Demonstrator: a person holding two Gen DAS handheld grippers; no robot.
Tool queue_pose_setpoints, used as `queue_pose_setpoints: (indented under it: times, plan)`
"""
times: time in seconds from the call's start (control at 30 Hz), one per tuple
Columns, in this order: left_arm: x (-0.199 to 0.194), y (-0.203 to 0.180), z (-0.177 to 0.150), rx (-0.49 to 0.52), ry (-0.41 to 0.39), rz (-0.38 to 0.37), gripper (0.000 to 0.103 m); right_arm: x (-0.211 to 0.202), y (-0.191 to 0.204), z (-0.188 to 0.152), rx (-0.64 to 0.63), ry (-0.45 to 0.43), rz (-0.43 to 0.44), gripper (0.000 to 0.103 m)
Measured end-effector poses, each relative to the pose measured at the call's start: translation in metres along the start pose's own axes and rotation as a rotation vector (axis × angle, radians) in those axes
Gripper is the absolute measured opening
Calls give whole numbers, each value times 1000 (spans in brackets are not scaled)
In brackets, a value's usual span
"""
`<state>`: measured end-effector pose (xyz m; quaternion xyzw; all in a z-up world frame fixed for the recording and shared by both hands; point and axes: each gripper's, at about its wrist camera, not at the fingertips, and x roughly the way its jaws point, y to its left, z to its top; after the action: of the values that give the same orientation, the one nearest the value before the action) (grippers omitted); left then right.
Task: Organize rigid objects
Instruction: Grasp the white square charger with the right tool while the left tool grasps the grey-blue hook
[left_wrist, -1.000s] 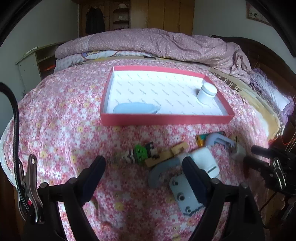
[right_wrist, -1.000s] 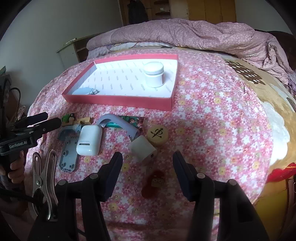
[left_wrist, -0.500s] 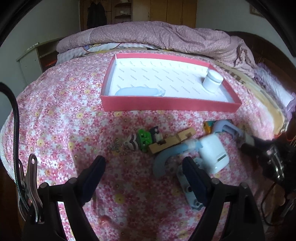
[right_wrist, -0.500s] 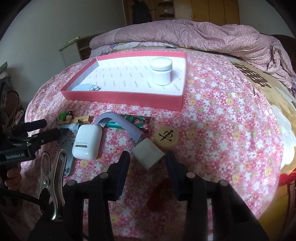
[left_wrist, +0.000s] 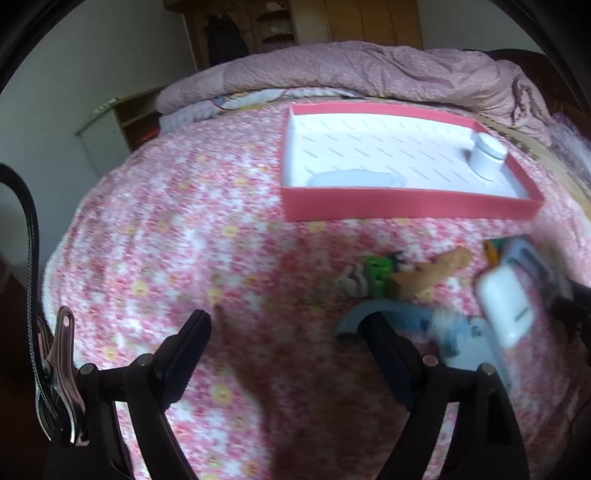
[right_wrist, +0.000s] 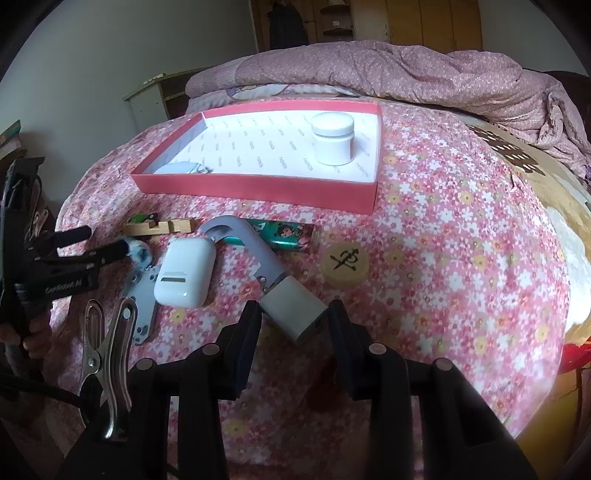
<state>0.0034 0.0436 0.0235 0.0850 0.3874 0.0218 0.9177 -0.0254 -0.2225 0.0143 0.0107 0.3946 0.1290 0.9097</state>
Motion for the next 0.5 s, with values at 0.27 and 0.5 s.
queue_pose_setpoints:
  times: [0.27,0.5]
  plan:
    - [-9,9,-4,10,-12,-128,88,-2,0,-5,12,9,14,39]
    - [-26,2,-10,92,-59,-275,89,-2,-1,-6,17,8,21,39]
